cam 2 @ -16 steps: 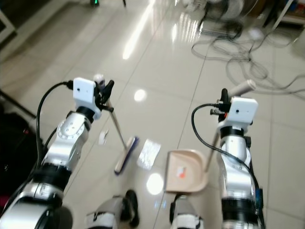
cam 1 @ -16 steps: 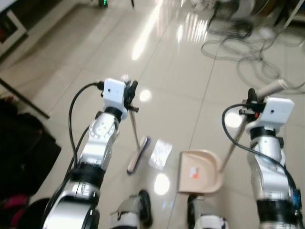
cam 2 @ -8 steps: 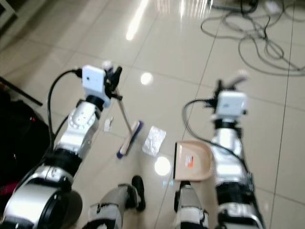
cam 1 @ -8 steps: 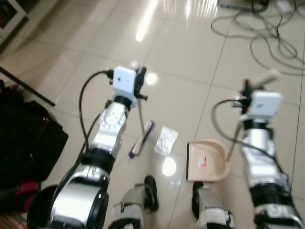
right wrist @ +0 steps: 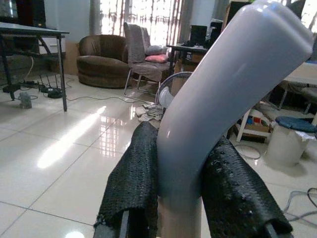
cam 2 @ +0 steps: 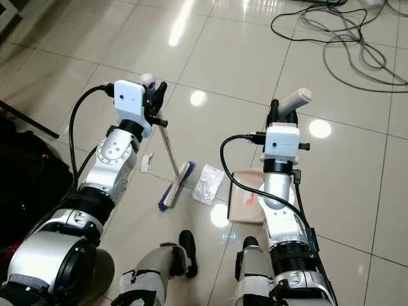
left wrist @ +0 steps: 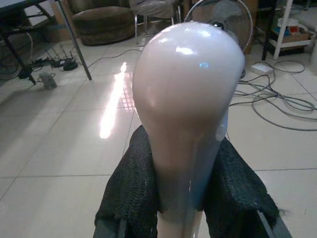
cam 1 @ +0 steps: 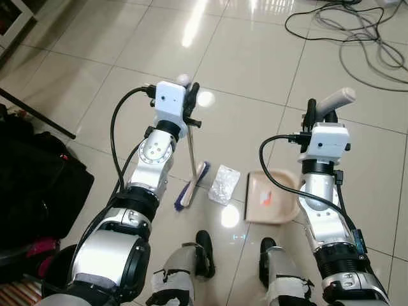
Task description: Sweep floor
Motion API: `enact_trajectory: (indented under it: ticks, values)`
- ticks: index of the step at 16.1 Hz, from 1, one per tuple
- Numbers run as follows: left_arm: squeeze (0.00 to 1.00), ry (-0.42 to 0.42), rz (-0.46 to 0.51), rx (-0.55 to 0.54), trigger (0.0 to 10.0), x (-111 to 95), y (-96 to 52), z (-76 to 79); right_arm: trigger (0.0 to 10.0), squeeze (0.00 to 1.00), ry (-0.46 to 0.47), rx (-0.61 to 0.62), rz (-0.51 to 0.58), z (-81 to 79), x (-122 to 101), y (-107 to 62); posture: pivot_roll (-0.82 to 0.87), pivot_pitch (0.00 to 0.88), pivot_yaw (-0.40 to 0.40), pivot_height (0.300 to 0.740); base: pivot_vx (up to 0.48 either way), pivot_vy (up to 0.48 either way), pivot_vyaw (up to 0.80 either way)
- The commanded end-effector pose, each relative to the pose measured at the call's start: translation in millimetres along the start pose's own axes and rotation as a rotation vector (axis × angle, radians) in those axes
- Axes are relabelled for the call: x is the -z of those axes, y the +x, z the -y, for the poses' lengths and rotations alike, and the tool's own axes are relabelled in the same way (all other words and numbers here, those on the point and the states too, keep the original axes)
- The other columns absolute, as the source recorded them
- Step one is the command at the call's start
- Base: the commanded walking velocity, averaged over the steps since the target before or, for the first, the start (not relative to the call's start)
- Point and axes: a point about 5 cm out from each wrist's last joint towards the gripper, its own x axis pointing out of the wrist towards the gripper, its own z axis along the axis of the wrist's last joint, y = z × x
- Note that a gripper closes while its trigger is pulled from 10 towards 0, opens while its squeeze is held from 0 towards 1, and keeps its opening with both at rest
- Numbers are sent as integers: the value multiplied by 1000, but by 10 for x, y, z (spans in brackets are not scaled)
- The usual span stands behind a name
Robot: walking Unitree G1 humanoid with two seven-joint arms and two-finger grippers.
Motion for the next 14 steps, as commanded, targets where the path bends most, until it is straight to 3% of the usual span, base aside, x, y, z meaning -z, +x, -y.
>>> enact_trajectory:
  ticks: [1,4,7,9,12,14]
  values:
    - [0,-27,-49,-35,10000,130,-64,-39,10000,0,-20,-21,30,-44,-11,-50,70,401,198,740,0,0,0]
    - [0,-46,-55,-39,10000,139,-52,-26,10000,0,-35,-30,40,-60,-10,-70,65,393,210,740,0,0,0]
    - [0,-95,-48,-63,10000,133,-37,-6,10000,0,28,-23,40,-155,2,-143,69,395,218,740,0,0,0]
    - [0,-185,-50,-116,10000,111,3,-10,10000,0,80,-11,16,-245,28,-207,91,395,234,740,0,0,0]
    - [0,-274,-67,-162,10000,111,36,2,10000,0,90,-27,3,-359,33,-263,88,390,240,740,0,0,0]
    - [0,-376,-63,-190,10000,67,92,26,10000,0,103,-42,-2,-431,32,-297,84,386,233,740,0,0,0]
